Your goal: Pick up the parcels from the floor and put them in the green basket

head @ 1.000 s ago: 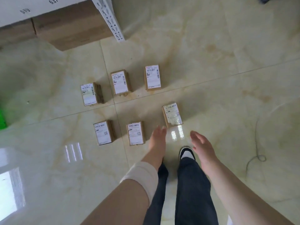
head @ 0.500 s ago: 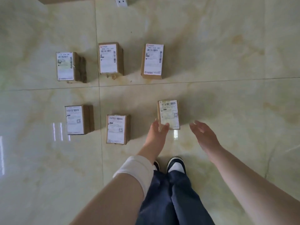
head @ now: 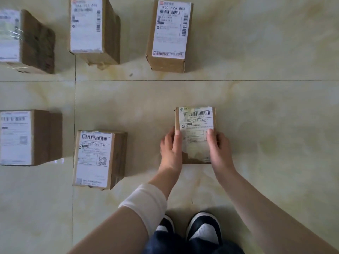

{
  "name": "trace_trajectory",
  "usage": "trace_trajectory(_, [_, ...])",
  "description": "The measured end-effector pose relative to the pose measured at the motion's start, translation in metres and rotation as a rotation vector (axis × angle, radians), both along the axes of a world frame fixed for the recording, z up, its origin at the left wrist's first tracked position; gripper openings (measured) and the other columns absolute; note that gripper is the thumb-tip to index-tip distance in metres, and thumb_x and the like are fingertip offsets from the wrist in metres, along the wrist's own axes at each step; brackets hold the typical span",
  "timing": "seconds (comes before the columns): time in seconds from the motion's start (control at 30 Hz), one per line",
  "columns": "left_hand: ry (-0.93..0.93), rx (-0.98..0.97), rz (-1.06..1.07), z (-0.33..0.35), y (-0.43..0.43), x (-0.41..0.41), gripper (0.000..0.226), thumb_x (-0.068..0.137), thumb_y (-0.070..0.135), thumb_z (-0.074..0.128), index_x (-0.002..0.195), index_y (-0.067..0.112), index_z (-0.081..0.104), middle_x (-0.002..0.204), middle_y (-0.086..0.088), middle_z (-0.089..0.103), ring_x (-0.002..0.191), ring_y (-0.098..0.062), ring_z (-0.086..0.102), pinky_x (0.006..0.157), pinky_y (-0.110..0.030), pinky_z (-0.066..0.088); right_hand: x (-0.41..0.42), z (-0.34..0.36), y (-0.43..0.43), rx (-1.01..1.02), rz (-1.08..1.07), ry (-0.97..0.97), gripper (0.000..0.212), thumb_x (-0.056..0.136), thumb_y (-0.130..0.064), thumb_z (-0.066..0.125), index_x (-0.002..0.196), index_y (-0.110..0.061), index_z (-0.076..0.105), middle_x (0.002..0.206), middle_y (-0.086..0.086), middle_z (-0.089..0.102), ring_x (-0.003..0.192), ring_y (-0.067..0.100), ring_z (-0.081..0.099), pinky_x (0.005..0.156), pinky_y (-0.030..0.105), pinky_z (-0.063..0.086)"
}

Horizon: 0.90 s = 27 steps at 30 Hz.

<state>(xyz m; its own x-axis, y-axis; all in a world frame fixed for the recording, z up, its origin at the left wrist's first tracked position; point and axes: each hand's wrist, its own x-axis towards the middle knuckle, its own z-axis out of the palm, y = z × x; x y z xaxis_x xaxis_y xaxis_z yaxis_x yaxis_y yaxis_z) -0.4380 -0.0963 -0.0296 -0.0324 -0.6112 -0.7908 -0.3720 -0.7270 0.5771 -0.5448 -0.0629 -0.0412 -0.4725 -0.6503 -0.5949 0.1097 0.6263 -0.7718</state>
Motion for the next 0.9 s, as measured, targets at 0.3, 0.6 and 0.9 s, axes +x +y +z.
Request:
trace_trajectory(0.3, [0.12, 0.117, 0.063, 0.084, -0.005, 0.006, 0.05, 0.095, 0.044, 0.035, 0.135, 0.014, 0.036, 0.128, -0.007, 0.055, 0.107, -0.016, 0.055, 0.076, -0.016, 0.047, 0.009, 0.082, 0.005, 0.134, -0.083, -0.25, 0.031, 0.098, -0.039, 0.031, 0.119, -0.016, 0.037, 0.1, -0.006, 0.056, 0.083, 0.0, 0.056, 0.051, 0.006, 0.047])
trace_trajectory(0.6, [0.143, 0.074, 0.058, 0.333, 0.002, 0.033, 0.052, 0.095, 0.046, 0.033, 0.141, 0.02, 0.033, 0.132, -0.004, 0.054, 0.12, -0.018, 0.053, 0.106, -0.037, 0.042, 0.033, 0.324, 0.016, 0.085, -0.025, -0.285, 0.049, 0.097, -0.04, 0.034, 0.141, -0.019, 0.033, 0.132, 0.004, 0.056, 0.102, 0.005, 0.06, 0.064, 0.009, 0.052])
trace_trajectory(0.9, [0.212, -0.089, 0.239, 0.505, -0.006, 0.105, 0.053, 0.093, 0.048, 0.037, 0.14, 0.024, 0.04, 0.135, -0.006, 0.056, 0.124, -0.021, 0.054, 0.106, -0.044, 0.043, 0.104, 0.505, -0.01, -0.003, -0.018, -0.271, 0.048, 0.095, -0.044, 0.04, 0.137, -0.022, 0.041, 0.127, 0.0, 0.059, 0.107, 0.008, 0.061, 0.071, 0.012, 0.054])
